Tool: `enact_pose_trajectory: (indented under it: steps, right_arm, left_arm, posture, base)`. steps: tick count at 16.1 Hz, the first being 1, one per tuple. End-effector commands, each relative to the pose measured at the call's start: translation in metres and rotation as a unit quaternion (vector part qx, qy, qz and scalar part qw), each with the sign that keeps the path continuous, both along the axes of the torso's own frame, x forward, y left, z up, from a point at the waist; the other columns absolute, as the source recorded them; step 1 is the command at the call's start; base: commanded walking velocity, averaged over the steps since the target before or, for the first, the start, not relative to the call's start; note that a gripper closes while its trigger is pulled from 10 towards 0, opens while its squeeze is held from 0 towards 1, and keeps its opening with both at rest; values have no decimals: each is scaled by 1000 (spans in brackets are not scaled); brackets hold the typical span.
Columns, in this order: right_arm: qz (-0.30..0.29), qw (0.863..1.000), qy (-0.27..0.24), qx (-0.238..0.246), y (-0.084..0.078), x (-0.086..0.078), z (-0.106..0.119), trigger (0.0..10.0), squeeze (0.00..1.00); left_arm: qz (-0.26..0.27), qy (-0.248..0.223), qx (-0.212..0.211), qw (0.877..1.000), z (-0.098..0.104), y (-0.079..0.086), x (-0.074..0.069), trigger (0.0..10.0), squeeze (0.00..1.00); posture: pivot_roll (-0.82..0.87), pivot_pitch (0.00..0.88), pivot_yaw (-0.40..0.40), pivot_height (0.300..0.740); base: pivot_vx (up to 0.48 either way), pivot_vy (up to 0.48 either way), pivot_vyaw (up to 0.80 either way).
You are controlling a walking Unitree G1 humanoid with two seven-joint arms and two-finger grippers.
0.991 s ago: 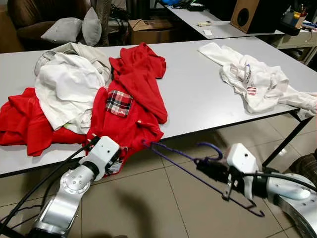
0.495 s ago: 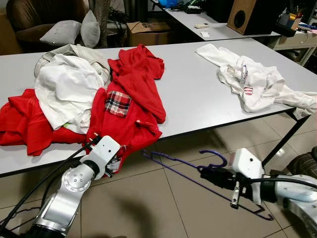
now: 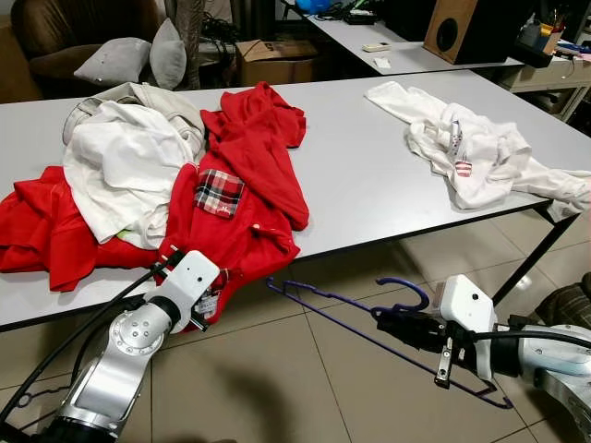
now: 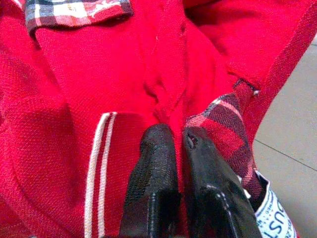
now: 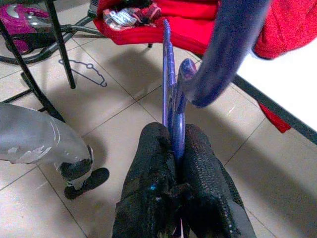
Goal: Hang hanger
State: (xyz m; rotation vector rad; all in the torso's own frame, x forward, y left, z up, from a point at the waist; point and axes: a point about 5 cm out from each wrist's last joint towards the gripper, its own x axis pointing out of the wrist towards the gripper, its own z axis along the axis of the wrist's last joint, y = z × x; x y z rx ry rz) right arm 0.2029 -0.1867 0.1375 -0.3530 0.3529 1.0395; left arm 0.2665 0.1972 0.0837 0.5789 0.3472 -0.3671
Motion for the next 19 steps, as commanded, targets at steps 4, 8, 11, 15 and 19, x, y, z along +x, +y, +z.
enact_pose_trajectory:
  steps: [4,8,11,15,19]
  right_arm:
    - [-5,1000,-13,-3,-6,0,3,10000,0]
    - [-7,1000,-29,5,-4,5,5,10000,0]
    - [-9,999,-34,7,-3,7,6,10000,0]
    - [-9,999,-30,7,-4,4,5,10000,0]
    - [-6,1000,-24,4,-6,2,5,10000,0]
  left_arm:
    - [34,-22,-42,998,13,10,5,0,0]
    - [19,-107,-172,979,47,-11,16,0,0]
    - [25,-97,-156,983,44,-12,18,0,0]
    - [8,-52,-60,997,26,-1,7,10000,1000]
    - [-35,-32,-23,999,26,-1,-4,10000,1000]
  posture:
    - [49,0,-28,740]
    - [48,0,-30,740]
    - [44,0,-26,740]
    - [42,0,-26,740]
    - [43,0,-27,740]
  base:
    - [0,0,0]
    - [0,0,0]
    - [0,0,0]
    - [0,0,0]
    - [0,0,0]
